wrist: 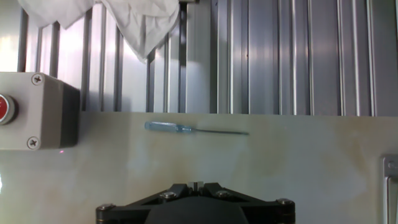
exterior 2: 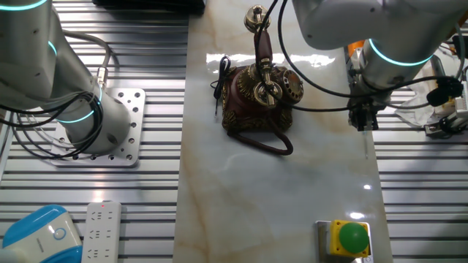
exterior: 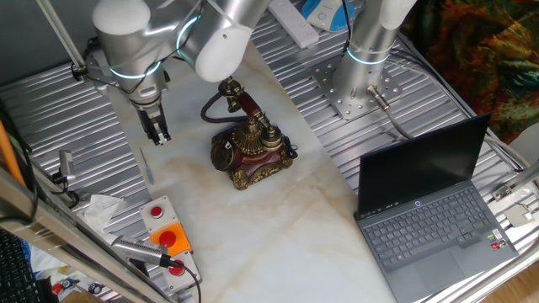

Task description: Dial a number on an old rotary phone

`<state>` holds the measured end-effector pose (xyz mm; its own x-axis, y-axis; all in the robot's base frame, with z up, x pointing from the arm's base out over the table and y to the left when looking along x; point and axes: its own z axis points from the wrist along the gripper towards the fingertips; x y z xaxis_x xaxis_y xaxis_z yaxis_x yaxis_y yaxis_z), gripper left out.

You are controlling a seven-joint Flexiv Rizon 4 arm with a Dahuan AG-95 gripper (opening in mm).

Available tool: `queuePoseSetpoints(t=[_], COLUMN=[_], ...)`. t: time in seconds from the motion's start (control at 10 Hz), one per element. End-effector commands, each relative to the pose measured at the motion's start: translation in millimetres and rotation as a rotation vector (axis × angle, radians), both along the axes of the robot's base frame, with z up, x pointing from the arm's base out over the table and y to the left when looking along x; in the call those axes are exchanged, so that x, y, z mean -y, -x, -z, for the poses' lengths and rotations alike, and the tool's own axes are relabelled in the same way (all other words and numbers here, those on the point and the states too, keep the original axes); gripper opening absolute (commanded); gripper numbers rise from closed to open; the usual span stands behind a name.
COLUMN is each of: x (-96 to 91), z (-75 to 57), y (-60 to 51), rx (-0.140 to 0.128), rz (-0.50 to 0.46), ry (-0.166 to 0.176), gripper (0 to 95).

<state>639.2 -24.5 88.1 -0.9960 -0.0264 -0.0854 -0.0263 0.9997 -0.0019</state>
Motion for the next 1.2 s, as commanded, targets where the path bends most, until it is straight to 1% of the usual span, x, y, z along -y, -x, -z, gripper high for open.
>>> queuePoseSetpoints(t=[0.1, 0.4, 0.6, 1.0, 1.2], x=[-0.1, -0.1, -0.1, -0.1, -0.1], z=[-0.1, -0.1, -0.1, -0.1, -0.1], y=[0.0, 0.0, 0.0, 0.0, 0.0], rx=[0.006, 0.017, 0.019, 0.042, 0.046], rz=[0.007, 0.016, 0.021, 0.042, 0.037], ry=[0.009, 0.019, 0.024, 0.032, 0.033], gripper=[0.0, 0.0, 0.0, 0.0, 0.0])
